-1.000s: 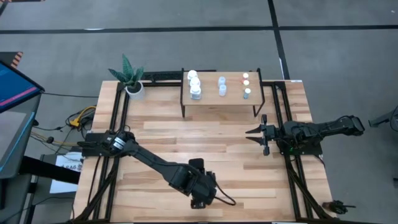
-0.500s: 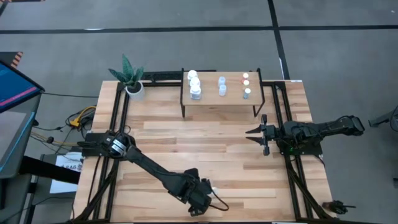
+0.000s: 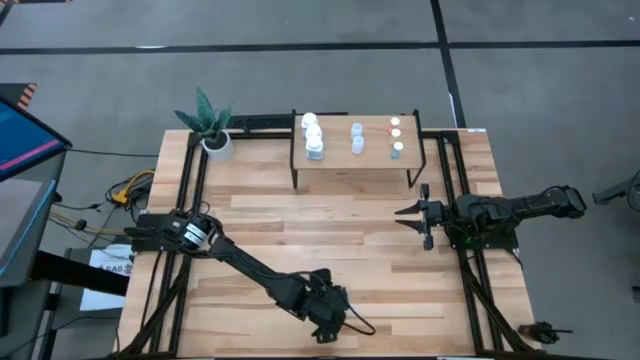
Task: Pick and place medicine bottles onto shelf by color
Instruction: Put the transparent pill bottle aligned with the other transparent pill bottle on the shelf
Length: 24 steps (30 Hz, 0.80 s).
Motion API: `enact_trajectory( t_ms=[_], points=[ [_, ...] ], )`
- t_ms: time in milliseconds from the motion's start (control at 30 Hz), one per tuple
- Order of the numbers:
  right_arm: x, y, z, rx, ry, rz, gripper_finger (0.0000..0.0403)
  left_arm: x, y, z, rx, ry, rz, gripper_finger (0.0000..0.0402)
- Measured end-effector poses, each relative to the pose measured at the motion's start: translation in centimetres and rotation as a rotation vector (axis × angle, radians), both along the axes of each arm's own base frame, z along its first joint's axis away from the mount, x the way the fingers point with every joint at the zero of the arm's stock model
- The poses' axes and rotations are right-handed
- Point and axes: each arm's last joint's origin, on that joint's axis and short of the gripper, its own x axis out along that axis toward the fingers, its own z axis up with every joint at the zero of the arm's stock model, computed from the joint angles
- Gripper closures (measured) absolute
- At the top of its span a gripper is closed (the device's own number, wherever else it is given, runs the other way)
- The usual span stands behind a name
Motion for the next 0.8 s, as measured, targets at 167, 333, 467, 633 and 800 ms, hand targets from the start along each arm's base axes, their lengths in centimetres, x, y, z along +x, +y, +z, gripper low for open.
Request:
enact_trajectory(
  t_ms=[167, 333, 467, 633, 800],
  points=[
    [0.0, 0.0, 0.0, 0.000, 0.002, 0.000, 0.0280, 0.6, 0.6, -0.6, 0.007, -0.011, 0.009, 0.0170],
    [0.0, 0.0, 0.0, 0.000, 0.003, 0.000, 0.0280, 1.3, 0.7, -0.8, -0.031, -0.031, -0.034, 0.0170],
    [0.0, 0.0, 0.0, 0.000, 0.002, 0.000, 0.0279, 1.7, 0.5, -1.2, -0.044, -0.055, -0.053, 0.0170],
    [0.0, 0.0, 0.0, 0.000, 0.003, 0.000, 0.0280, 1.9, 0.5, -1.9, -0.043, -0.049, -0.056, 0.0170],
    [0.0, 0.0, 0.0, 0.000, 0.003, 0.000, 0.0280, 2.1, 0.6, -1.8, -0.040, -0.069, -0.048, 0.0170]
  ],
)
